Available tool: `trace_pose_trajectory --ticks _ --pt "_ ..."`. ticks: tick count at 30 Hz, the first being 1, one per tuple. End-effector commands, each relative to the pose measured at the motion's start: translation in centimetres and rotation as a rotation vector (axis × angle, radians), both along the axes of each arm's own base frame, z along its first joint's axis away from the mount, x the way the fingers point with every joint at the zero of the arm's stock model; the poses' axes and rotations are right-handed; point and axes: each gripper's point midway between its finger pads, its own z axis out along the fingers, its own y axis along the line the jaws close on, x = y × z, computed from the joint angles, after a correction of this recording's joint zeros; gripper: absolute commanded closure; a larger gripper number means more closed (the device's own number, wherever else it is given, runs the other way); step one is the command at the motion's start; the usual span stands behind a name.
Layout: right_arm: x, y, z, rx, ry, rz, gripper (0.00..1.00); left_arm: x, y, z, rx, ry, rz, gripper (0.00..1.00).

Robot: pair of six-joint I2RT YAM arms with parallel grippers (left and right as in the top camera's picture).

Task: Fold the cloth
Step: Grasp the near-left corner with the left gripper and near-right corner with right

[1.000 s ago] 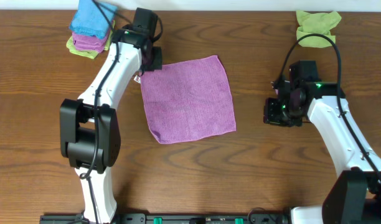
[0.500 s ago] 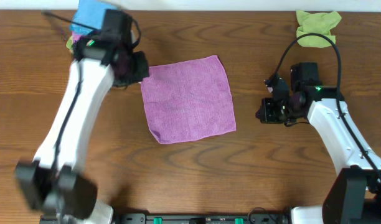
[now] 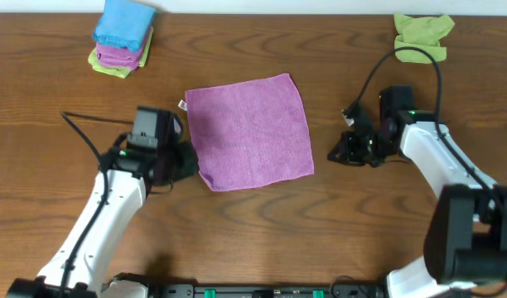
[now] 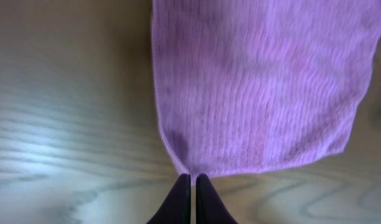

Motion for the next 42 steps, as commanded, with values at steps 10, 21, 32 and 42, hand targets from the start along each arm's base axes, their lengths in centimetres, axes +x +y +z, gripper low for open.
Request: trace_pose_trajectory --ticks 10,21,32,42 --pt "-0.4 0.8 -0.9 0.071 0.023 0.041 0.62 -4.2 -0.6 -4.4 -0.095 0.132 0.052 0.72" --pt "-0.2 1.5 -2.1 0.119 0.031 0.064 0.62 -3.5 -1.2 -5.2 -0.149 0.101 0.091 0.57" --pt "-0.3 1.7 -3.0 0.119 0.048 0.071 0.63 -2.9 -2.3 -7.5 -0.205 0.17 0.11 0.59" --pt "-1.2 2.2 -3.0 0.12 0.077 0.092 0.6 -1.3 -3.8 -6.5 -0.301 0.124 0.096 0.94"
